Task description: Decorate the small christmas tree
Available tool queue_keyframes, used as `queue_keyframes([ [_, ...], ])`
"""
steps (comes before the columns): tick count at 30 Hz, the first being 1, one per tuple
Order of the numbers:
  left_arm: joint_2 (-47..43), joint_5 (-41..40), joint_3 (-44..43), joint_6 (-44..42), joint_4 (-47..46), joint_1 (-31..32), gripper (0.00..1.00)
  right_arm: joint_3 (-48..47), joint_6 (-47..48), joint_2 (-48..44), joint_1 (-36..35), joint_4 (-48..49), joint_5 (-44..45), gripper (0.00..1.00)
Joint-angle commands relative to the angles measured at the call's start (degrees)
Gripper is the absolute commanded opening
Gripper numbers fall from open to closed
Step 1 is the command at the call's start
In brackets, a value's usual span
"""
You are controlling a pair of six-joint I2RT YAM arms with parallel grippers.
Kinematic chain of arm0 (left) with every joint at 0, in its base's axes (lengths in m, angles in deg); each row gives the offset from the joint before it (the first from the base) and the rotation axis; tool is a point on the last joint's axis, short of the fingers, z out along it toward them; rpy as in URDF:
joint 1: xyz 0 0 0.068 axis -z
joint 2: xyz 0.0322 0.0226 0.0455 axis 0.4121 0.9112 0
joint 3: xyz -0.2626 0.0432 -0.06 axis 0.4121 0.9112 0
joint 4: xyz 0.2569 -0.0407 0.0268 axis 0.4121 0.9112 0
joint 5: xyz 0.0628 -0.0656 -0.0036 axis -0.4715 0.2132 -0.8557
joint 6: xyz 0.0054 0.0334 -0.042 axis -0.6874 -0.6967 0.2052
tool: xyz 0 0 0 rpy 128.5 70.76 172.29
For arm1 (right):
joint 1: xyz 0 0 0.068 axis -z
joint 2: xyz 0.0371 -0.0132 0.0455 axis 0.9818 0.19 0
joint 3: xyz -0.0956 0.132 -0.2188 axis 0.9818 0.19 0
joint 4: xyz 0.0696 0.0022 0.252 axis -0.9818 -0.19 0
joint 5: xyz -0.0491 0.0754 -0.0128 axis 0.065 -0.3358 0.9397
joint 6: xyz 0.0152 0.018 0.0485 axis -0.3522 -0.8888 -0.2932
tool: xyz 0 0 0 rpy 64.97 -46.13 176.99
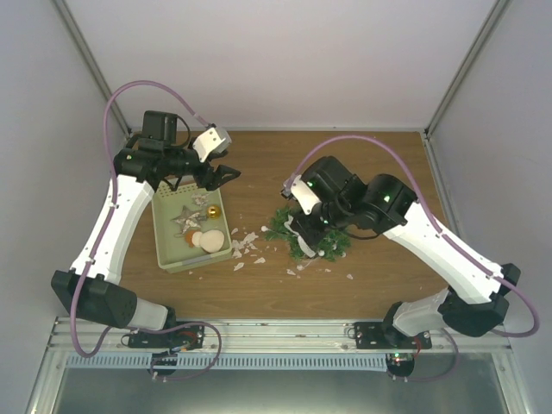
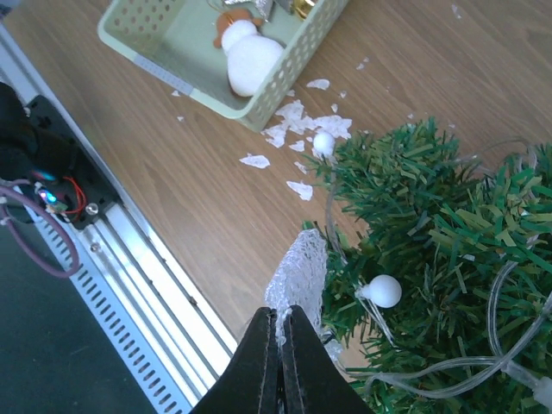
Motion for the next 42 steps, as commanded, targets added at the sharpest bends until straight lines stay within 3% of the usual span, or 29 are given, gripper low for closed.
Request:
queue_keyframes([
  [1,-1.2,1.0,-0.1,-0.4,-1.2,-0.4,0.75,-3.2,0.5,0.0,-1.1,-1.6,-0.3,0.01],
  [30,-0.8,0.3,1.0,-0.9,-1.1,-0.5,0.75,6.3,3.0,-2.4,-0.1,8.0,-5.4,0.02],
  [33,-0.8,0.3,0.9,-0.9,-1.0,-0.5,0.75,7.2,2.9,-2.8,1.1,8.7,-5.3,0.05],
  [35,-0.8,0.2,0.8,-0.9,-1.1,-0.5,0.75,7.1,2.6,-2.8,1.5,8.2,-3.4,0.21],
  [36,-0.8,0.3,0.9,-0.9,-1.0,-0.5,0.75,7.0,2.5,-2.7,1.8,7.9,-2.6,0.22],
  [42,-0.9,0.6,1.0,-0.9,-1.0,-0.5,0.75,4.9,1.5,-2.3,2.4,5.6,3.6,0.12],
])
